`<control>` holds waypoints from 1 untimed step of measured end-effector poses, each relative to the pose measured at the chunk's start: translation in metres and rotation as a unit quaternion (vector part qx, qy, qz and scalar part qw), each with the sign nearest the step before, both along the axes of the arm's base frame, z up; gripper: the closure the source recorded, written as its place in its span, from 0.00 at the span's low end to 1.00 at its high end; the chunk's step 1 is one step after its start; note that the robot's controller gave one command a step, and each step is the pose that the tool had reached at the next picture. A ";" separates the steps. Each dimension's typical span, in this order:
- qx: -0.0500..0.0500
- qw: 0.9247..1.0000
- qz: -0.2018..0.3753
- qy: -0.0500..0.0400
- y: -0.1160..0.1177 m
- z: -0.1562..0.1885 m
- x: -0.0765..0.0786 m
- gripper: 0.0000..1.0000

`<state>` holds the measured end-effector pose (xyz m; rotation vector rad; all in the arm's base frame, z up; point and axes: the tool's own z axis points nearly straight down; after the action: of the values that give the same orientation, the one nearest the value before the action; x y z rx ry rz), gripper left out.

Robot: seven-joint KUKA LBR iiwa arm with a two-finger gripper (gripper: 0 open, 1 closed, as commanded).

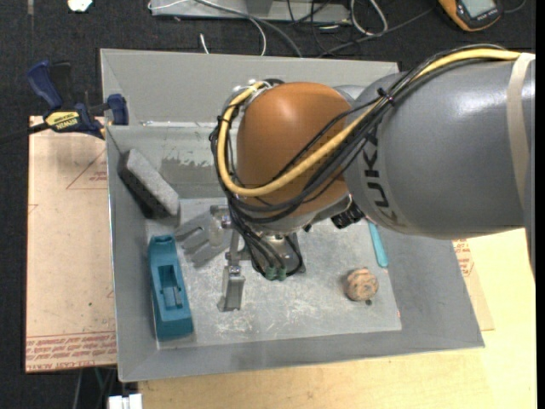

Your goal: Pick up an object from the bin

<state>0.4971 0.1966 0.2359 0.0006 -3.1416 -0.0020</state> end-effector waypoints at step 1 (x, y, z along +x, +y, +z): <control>0.000 1.000 -0.016 0.000 -0.050 0.021 0.003 0.00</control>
Offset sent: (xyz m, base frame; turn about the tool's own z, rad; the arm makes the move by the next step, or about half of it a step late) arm 0.0050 -0.0506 -0.0014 0.0661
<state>0.4997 0.1463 0.2570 -0.0482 -3.1406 -0.0035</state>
